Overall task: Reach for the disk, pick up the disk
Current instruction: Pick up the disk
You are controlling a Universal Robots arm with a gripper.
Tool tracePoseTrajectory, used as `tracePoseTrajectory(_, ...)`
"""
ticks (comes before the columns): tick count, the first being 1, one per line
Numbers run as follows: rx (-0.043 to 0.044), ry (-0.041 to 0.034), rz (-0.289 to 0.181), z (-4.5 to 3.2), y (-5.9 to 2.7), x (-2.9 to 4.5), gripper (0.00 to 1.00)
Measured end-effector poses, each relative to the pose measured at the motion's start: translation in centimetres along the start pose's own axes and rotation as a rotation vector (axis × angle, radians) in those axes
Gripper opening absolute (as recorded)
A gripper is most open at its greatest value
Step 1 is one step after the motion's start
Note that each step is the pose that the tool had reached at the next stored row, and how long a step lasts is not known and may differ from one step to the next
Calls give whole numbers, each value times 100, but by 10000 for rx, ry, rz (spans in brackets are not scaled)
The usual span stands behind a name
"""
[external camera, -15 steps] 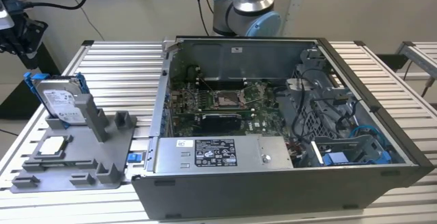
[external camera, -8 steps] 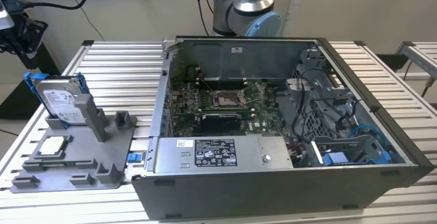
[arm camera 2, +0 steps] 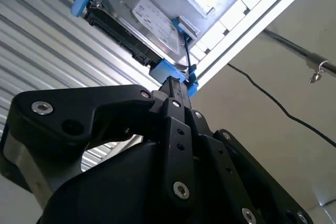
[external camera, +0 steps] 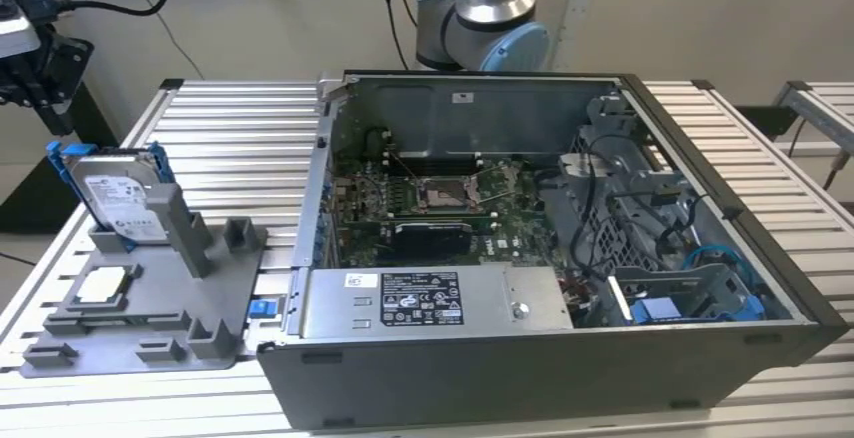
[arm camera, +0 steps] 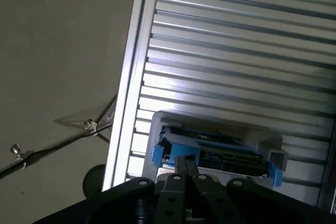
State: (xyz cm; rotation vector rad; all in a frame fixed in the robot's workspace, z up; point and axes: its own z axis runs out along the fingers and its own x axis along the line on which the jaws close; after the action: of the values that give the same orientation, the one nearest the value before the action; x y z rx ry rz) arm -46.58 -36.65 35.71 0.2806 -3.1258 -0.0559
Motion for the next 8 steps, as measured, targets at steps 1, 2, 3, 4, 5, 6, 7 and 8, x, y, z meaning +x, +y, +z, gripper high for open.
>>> tracePoseTrajectory(1, 2, 6, -162, 0, 0, 0, 0)
tracePoseTrajectory(2, 3, 12, -328, 0, 0, 0, 0)
tracePoseTrajectory(3, 5, 18, -486, 0, 0, 0, 0)
tracePoseTrajectory(4, 5, 24, -655, 0, 0, 0, 0)
tracePoseTrajectory(5, 6, 31, -826, 0, 0, 0, 0)
tracePoseTrajectory(6, 6, 36, -997, 0, 0, 0, 0)
tracePoseTrajectory(7, 7, 43, -1181, 0, 0, 0, 0)
tracePoseTrajectory(8, 8, 49, -1361, 0, 0, 0, 0)
